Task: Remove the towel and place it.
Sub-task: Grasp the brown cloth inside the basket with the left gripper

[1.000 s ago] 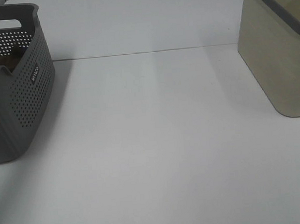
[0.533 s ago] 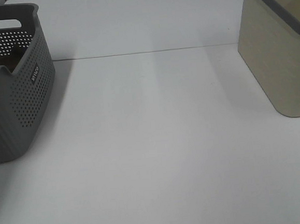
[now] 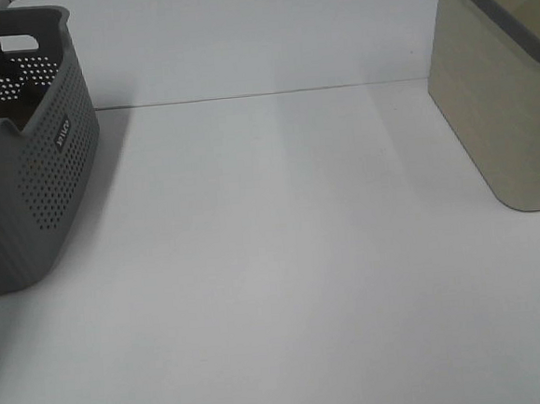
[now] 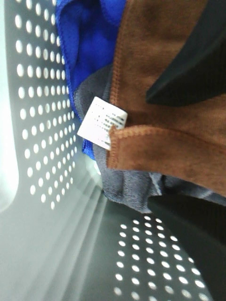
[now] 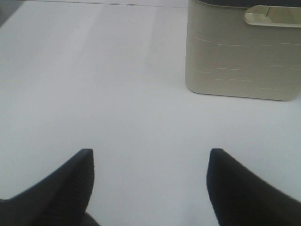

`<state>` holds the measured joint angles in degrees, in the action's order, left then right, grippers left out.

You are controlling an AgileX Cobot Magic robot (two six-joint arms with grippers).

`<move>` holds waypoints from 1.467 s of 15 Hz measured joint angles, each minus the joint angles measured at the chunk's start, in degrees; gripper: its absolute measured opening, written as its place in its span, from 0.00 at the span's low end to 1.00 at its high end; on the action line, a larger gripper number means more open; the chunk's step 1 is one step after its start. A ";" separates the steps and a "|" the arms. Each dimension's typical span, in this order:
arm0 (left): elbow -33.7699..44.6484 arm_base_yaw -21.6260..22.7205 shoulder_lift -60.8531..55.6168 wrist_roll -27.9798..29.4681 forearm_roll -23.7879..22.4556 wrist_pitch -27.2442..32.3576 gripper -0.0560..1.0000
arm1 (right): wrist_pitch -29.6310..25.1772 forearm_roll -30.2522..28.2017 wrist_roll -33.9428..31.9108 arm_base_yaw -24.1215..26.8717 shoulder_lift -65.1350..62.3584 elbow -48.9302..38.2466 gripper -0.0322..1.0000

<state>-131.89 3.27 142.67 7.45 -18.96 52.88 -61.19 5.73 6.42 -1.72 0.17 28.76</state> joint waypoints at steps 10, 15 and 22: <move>-0.06 0.00 1.15 -0.69 -1.78 -3.32 0.19 | 0.00 0.00 0.00 0.00 0.23 0.00 0.66; -0.06 0.00 1.15 -1.89 -1.83 -2.86 0.05 | 0.00 0.00 0.00 0.00 0.23 0.00 0.66; -0.06 -3.38 -7.33 -2.46 -1.72 -0.34 0.05 | 0.00 0.00 0.00 0.00 0.34 0.00 0.66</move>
<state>-131.95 -0.11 135.33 4.98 -20.68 52.54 -61.19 5.73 6.42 -1.72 0.52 28.76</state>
